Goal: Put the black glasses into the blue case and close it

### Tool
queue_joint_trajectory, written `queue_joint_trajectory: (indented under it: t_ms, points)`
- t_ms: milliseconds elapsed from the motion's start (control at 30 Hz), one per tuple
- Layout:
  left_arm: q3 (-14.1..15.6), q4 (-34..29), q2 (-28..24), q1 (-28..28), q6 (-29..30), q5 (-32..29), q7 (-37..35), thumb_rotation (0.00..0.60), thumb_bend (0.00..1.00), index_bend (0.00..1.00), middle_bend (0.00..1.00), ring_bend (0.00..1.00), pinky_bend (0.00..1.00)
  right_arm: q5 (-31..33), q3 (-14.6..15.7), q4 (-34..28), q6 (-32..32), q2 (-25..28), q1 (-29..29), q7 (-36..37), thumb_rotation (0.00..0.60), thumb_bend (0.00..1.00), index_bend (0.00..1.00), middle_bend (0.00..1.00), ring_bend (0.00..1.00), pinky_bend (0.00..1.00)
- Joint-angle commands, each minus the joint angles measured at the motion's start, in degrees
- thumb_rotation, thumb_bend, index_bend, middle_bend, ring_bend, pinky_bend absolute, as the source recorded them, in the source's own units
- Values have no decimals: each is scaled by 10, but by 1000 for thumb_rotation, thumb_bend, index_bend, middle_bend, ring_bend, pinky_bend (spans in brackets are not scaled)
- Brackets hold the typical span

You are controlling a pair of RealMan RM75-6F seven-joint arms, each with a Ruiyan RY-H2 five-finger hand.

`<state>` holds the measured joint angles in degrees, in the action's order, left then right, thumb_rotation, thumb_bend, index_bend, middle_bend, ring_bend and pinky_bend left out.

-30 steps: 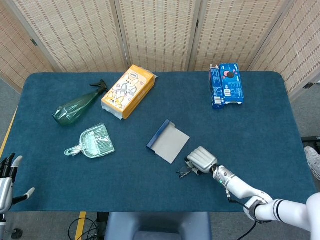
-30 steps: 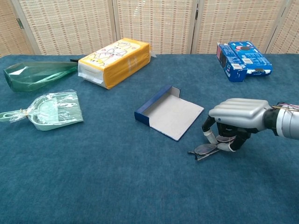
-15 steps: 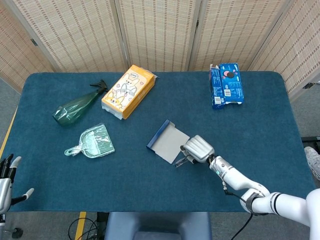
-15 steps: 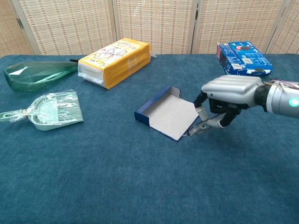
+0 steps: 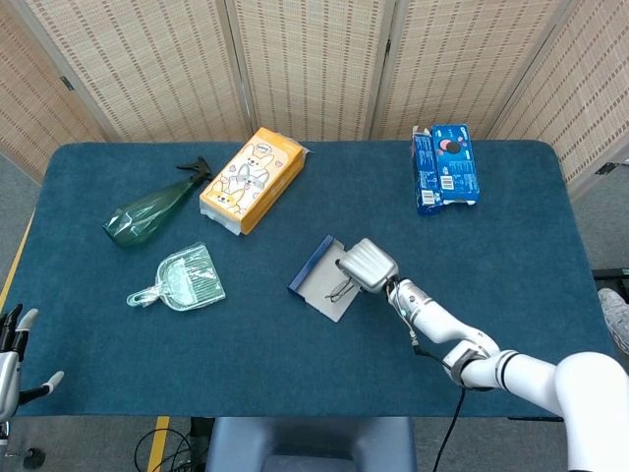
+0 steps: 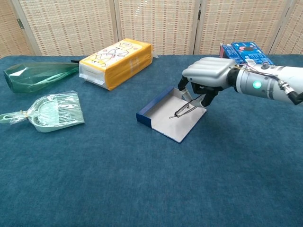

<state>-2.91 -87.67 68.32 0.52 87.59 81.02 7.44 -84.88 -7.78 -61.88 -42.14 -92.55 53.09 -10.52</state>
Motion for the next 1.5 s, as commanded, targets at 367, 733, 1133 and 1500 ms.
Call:
queue_joint_trajectory:
  t_ms: [367,733,1133,1500]
  points:
    - [1,1,1,-1,-5,-4,2,600,174,0,0,0,174,-32,18,133,-43,-101,24,51,600,369,184,987,1000,990]
    - [2,4,3,-1,-7,0,-3,600,173,0,0,0,174,-16,19,96,-52,-77,11,43,600,234,0,972,1000,990]
    - [3,6,3,-1,-7,2,-8,600,174,0,0,0,174,18,2,131,-10,-112,35,-11,600,183,0,972,1000,990]
    - [2,8,1,-6,-5,-4,-11,600,174,0,0,0,174,34,-24,211,17,-173,88,-25,600,183,0,974,1000,991]
